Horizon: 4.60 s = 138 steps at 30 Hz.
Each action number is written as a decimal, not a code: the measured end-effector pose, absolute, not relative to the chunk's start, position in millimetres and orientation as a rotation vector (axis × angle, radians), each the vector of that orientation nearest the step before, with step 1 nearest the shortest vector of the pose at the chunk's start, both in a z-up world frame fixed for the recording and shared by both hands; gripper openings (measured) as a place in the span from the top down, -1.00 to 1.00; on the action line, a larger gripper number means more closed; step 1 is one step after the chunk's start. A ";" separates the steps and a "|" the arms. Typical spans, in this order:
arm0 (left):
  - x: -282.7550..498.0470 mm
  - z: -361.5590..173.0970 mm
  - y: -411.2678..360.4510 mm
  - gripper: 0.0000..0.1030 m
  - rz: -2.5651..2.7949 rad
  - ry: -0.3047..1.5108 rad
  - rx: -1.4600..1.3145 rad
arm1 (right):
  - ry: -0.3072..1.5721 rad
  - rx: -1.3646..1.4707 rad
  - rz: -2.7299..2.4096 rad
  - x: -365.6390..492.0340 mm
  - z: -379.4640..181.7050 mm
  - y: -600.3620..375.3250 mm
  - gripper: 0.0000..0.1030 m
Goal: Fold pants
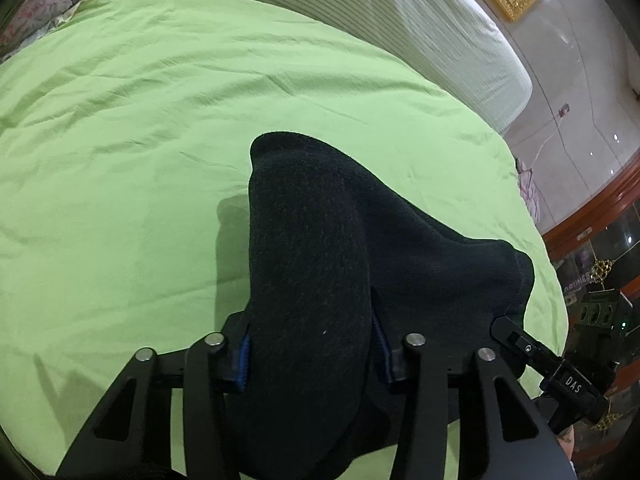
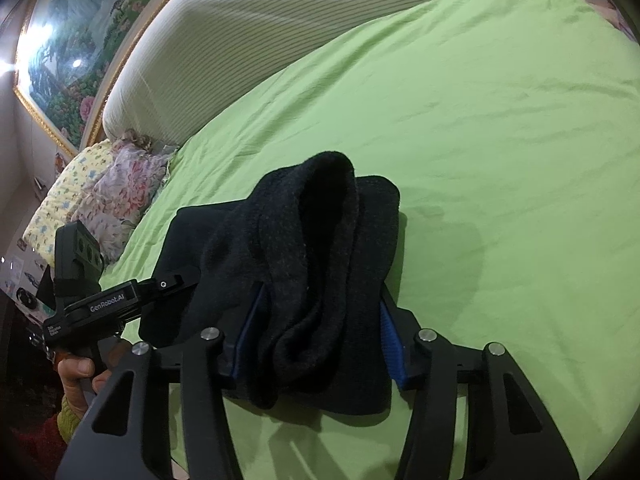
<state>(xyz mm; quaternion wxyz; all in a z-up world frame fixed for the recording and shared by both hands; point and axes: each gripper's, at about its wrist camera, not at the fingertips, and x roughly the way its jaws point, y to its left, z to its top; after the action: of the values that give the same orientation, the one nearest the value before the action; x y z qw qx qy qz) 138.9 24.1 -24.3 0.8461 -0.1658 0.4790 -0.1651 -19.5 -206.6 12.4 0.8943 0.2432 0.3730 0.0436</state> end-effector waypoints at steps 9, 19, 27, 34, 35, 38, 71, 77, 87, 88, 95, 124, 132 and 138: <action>112.5 9.1 40.5 0.24 -0.329 0.933 -0.352 | 0.737 0.463 0.151 -16.5 33.4 -186.0 0.05; 91.0 29.6 79.4 0.24 -0.186 0.877 -0.354 | 0.747 0.411 0.251 7.6 39.2 -143.4 0.05; 84.2 43.5 100.9 0.24 -0.100 0.825 -0.336 | 0.732 0.364 0.321 30.7 47.7 -120.5 0.05; 90.6 55.6 112.1 0.24 -0.059 0.786 -0.307 | 0.708 0.327 0.361 57.6 60.9 -110.0 0.05; 92.7 57.8 113.9 0.23 -0.052 0.779 -0.298 | 0.704 0.321 0.366 62.0 63.5 -107.7 0.05; 98.6 60.8 117.5 0.23 -0.032 0.761 -0.293 | 0.689 0.298 0.382 72.8 69.7 -101.3 0.05; 172.4 35.8 163.8 0.23 0.045 0.765 -0.321 | 0.751 0.258 0.443 170.4 43.1 -80.7 0.05; 177.6 26.0 170.3 0.23 0.052 0.776 -0.336 | 0.765 0.255 0.446 176.4 34.2 -81.9 0.04; 181.6 6.9 182.2 0.03 0.063 0.800 -0.365 | 0.781 0.282 0.441 183.1 16.0 -94.5 -0.08; 181.5 5.3 183.1 -0.03 0.064 0.802 -0.366 | 0.782 0.283 0.436 183.3 13.1 -96.7 -0.11; 178.8 -2.7 186.1 -0.28 0.054 0.801 -0.366 | 0.750 0.301 0.418 177.9 3.3 -111.8 -0.32; 103.2 6.8 160.9 -0.63 0.130 0.733 -0.262 | 0.553 0.176 0.355 100.6 24.8 -97.0 -0.63; 89.0 3.3 152.7 -0.69 0.172 0.759 -0.245 | 0.538 0.092 0.364 78.3 22.3 -75.7 -0.76; 77.0 2.7 139.9 -0.75 0.231 0.726 -0.152 | 0.515 -0.001 0.347 64.9 19.2 -61.0 -0.85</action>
<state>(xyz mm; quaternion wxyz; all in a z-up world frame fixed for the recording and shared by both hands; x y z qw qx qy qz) 77.0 139.9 2.7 0.9256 -0.0742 0.3538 0.1125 64.9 -61.0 19.2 0.9522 -0.0004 0.2533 0.1706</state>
